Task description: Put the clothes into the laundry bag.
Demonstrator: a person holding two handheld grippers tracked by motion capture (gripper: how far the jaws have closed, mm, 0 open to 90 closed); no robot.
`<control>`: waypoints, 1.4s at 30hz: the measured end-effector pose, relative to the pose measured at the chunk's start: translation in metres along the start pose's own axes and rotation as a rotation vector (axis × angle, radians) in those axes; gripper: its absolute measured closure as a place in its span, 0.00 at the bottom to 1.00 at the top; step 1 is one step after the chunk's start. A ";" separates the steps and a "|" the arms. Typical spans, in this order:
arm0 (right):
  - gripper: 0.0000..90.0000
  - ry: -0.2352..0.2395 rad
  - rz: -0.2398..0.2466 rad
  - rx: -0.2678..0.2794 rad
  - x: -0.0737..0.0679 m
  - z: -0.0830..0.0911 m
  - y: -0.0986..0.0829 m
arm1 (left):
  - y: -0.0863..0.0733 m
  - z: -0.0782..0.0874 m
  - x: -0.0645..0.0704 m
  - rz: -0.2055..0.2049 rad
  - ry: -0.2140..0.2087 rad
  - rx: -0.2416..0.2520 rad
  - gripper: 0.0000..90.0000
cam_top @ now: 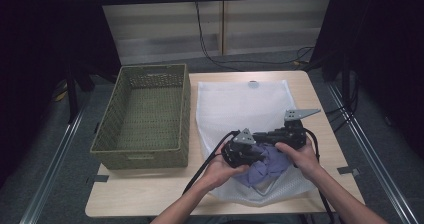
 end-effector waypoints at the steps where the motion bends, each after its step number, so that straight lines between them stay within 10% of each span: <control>1: 0.98 0.004 -0.003 0.003 -0.001 0.001 0.001 | -0.004 -0.002 -0.002 0.013 0.003 0.000 0.99; 11: 0.98 -0.009 0.006 0.013 -0.006 0.009 0.001 | -0.027 -0.009 -0.013 0.011 0.051 -0.099 0.99; 30: 0.98 -0.008 -0.002 -0.082 -0.012 0.003 -0.036 | -0.037 -0.014 -0.011 0.050 0.069 -0.075 0.96; 42: 0.94 -0.031 -0.022 -0.070 0.000 0.005 -0.038 | -0.027 0.019 0.001 0.056 0.057 -0.043 0.53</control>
Point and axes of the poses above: each handheld gripper's, and its own axes: z roughly backward along the jaws, y roughly out of its top, x roughly to its right, the point moved 7 cm from there along -z, roughly forward along the jaws, and after that the axes turned 15 degrees about -z, right-handed, at the moved point
